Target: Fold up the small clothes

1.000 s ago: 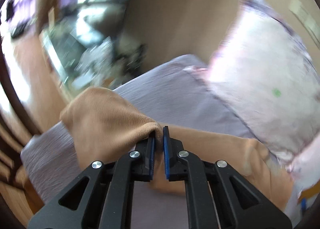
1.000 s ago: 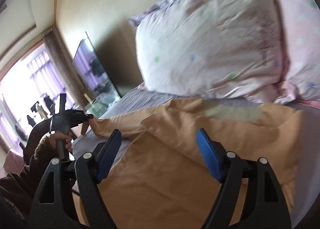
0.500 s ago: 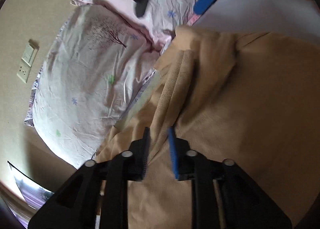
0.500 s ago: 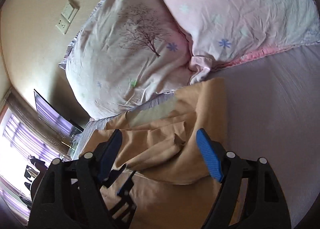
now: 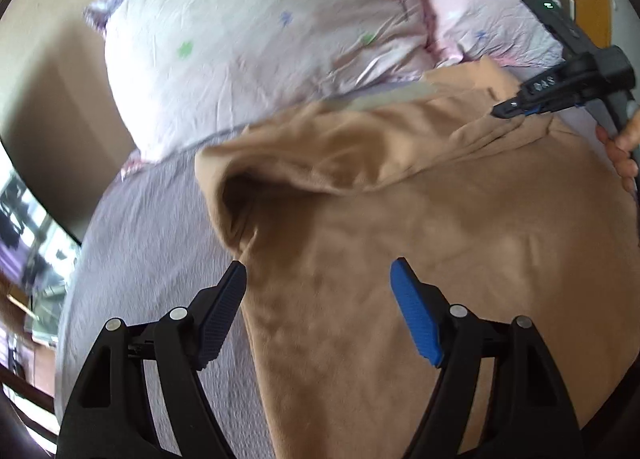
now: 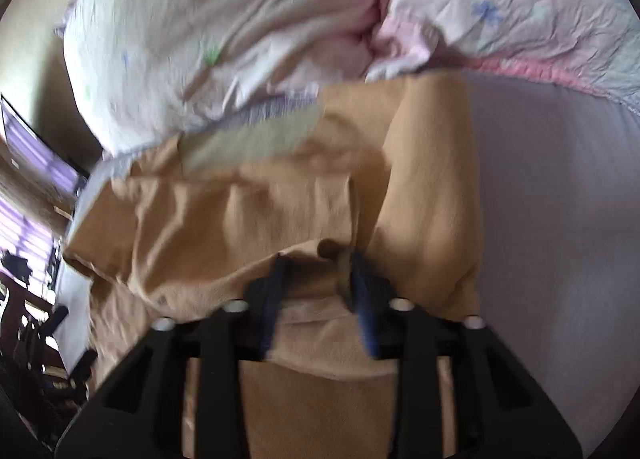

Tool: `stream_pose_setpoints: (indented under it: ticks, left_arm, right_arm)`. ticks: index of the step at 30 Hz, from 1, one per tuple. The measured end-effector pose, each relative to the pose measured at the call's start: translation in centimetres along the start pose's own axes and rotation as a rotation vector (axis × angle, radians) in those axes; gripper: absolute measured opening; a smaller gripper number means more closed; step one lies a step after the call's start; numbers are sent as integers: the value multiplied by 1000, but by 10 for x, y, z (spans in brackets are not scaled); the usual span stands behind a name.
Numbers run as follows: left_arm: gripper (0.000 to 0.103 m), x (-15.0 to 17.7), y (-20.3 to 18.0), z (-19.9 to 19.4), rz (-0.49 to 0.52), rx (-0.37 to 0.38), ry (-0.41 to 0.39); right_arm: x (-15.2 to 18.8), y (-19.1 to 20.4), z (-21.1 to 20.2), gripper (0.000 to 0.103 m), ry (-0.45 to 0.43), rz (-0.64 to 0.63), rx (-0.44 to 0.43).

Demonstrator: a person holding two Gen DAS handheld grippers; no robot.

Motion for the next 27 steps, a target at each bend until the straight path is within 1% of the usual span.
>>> stream_pose_setpoints:
  ticks: [1, 3, 5, 6, 7, 8, 9, 10, 11, 12, 13, 14, 15, 16, 17, 19, 20, 21, 22, 23, 24, 25, 26, 27]
  left_arm:
    - [76, 2, 2, 4, -10, 11, 17]
    - [76, 3, 3, 9, -11, 12, 27]
    - [76, 2, 2, 11, -10, 7, 29]
    - [76, 1, 2, 11, -11, 8, 27]
    - [76, -1, 3, 11, -12, 9, 26]
    - [76, -2, 3, 11, -13, 9, 24]
    - [76, 1, 3, 9, -12, 11, 23]
    - [76, 2, 3, 9, -11, 13, 24]
    - [76, 3, 2, 9, -8, 16, 26]
    - [76, 3, 2, 10, -6, 17, 30]
    - [76, 3, 1, 12, -3, 19, 34]
    - [76, 1, 1, 14, 1, 21, 37]
    - [76, 1, 0, 15, 1, 20, 41]
    - [76, 1, 0, 15, 0, 19, 42]
    - [77, 0, 0, 15, -2, 20, 43]
    - [78, -1, 2, 16, -9, 20, 42]
    - [79, -1, 2, 16, -12, 19, 43]
    - [80, -1, 2, 16, -16, 19, 44]
    - [80, 0, 2, 17, -21, 21, 46]
    - [80, 0, 2, 17, -26, 23, 45]
    - [80, 0, 3, 18, -31, 25, 43]
    - [80, 1, 4, 16, -40, 29, 37]
    - [80, 3, 7, 12, -56, 51, 29]
    - [80, 6, 10, 7, -68, 79, 23]
  right_arm:
    - [3, 5, -2, 7, -4, -32, 3]
    - [6, 12, -15, 5, -75, -64, -18]
    - [4, 17, -47, 5, -238, -91, 18]
    - [4, 15, -61, 5, -299, -85, 22]
    - [2, 10, -77, 5, -367, -60, 43]
    - [2, 3, -88, 5, -414, -22, 92]
    - [1, -5, -92, 5, -429, 12, 131]
    - [2, -19, -90, 5, -415, 64, 173]
    - [3, -33, -79, 6, -362, 103, 201]
    - [3, -41, -66, 7, -297, 114, 214]
    - [5, -51, -48, 10, -208, 133, 213]
    - [8, -56, -42, 15, -180, 161, 202]
    - [10, -60, -44, 16, -189, 183, 188]
    - [12, -61, -53, 20, -242, 203, 163]
    - [14, -60, -62, 29, -299, 206, 142]
    - [14, -51, -79, 40, -387, 168, 103]
    - [13, -47, -81, 42, -392, 139, 89]
    - [10, -40, -76, 43, -369, 101, 68]
    - [5, -36, -65, 45, -327, 78, 51]
    - [2, -33, -53, 50, -273, 72, 48]
    - [0, -36, -35, 52, -183, 78, 51]
    - [-1, -45, -13, 54, -76, 98, 81]
    - [1, -44, -11, 54, -113, 66, 114]
    - [2, -43, -10, 54, -106, 41, 126]
Point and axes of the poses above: each gripper's, at about its wrist camera, not at the fingertips, and z roughly the way its jaws point, y to its left, x to its underside, the point moved 1 cm from there along z, roughly the way its jaws point, and after that the axes turned 11 degrees about y, right-handed, at the moved point
